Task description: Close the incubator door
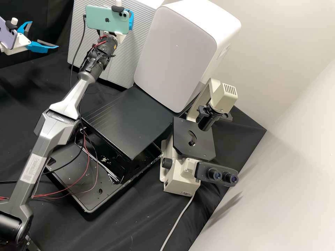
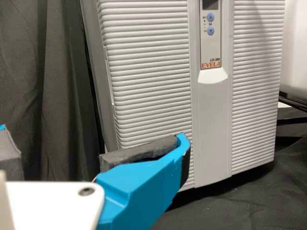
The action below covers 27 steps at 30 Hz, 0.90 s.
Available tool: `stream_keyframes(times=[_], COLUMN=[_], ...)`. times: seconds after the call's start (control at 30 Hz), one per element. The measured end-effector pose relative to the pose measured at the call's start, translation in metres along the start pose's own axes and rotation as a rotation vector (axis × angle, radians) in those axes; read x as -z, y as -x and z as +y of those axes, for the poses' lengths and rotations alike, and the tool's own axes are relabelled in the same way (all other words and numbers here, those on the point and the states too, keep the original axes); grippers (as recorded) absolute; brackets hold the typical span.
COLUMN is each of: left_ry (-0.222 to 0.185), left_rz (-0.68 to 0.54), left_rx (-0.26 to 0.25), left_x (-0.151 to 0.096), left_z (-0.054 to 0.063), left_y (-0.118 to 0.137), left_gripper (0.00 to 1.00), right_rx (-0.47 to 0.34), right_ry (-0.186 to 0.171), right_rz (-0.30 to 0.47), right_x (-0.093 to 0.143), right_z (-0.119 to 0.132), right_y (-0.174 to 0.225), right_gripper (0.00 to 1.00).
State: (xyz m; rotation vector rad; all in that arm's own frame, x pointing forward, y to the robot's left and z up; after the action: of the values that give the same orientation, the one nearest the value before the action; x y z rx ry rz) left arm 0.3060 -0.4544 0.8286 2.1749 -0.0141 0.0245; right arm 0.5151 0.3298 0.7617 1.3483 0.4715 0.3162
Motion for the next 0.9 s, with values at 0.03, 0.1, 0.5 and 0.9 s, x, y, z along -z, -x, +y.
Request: stream_keyframes(times=[0.03, 0.1, 0.5, 0.9], left_ry=[0.0, 0.0, 0.0, 0.0], left_rz=[0.0, 0.0, 0.0, 0.0], left_rx=[0.0, 0.0, 0.0, 0.0], left_x=[0.0, 0.0, 0.0, 0.0], left_z=[0.0, 0.0, 0.0, 0.0], left_y=[0.0, 0.0, 0.0, 0.0], left_gripper=[1.0, 1.0, 1.0, 1.0], right_rx=[0.002, 0.004, -0.038, -0.285], right_ry=[0.0, 0.006, 0.081, 0.076], right_rz=[-0.003, -0.001, -0.051, 0.075], right_x=[-0.001, 0.001, -0.012, -0.023], right_z=[-0.001, 0.001, -0.01, 0.02], right_y=[0.0, 0.0, 0.057, 0.184], right_gripper=[0.0, 0.0, 0.0, 0.0])
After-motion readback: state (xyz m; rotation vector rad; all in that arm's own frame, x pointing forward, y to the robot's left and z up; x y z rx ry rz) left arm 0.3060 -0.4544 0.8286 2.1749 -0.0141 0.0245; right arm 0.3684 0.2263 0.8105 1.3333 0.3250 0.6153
